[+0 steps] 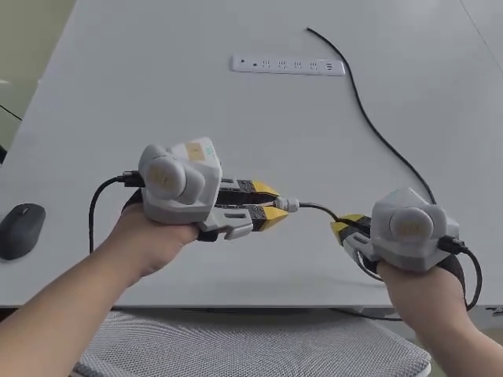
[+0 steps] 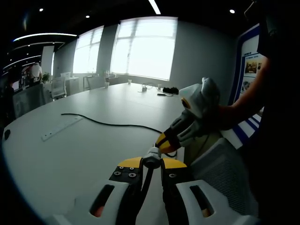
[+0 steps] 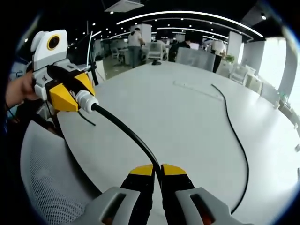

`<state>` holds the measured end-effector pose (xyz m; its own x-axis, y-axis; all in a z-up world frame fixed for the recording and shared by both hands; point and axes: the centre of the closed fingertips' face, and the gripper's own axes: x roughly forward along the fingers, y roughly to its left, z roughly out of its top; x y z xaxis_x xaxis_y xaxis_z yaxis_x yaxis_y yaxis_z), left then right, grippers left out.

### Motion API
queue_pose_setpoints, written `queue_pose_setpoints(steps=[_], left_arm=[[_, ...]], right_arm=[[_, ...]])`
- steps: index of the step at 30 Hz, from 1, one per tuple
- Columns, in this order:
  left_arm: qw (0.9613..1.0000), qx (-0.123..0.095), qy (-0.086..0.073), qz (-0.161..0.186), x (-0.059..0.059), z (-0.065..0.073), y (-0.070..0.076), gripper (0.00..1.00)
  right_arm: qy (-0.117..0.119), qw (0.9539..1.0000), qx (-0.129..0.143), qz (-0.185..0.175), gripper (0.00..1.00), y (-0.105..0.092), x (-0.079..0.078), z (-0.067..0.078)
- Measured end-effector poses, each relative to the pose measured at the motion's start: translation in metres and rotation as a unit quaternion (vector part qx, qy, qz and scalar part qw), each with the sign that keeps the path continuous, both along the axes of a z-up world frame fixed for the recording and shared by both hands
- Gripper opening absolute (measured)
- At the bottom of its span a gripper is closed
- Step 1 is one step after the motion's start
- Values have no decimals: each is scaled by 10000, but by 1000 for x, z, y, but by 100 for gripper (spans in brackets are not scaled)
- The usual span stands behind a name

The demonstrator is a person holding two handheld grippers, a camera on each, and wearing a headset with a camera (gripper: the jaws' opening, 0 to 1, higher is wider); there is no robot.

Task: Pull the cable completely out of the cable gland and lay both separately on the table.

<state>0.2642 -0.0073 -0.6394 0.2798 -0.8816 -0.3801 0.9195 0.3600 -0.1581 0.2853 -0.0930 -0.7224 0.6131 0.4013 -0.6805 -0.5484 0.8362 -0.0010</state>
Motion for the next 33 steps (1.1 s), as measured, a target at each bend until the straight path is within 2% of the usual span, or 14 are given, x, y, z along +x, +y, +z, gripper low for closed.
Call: queue_pose_setpoints(steps=[10,22,24,27,29,31,33], left_arm=[[10000,1,21,57,2,-1,4,15],[9999,6,54,153,9,0,13,15],[9999,-1,60,157,9,0,13,15],[9999,44,63,119,7,-2,12,15],[9999,60,64,100,7,-4,12,15],[9999,45,64,93,7,-4,11,15],[9999,29,67,93,6,-3,11,15]], right_arm=[[-98,9999,-38,92,0,0,-1,6],[-318,9982,-311,391,2,4,-7,23],[-350,9980,-262,465,5,7,-10,29],[-402,9976,-143,553,14,13,-12,42],[-682,9944,-333,731,14,18,-9,57],[-818,9919,-393,889,15,27,-9,68],[-941,9874,-528,1159,16,37,-8,76]])
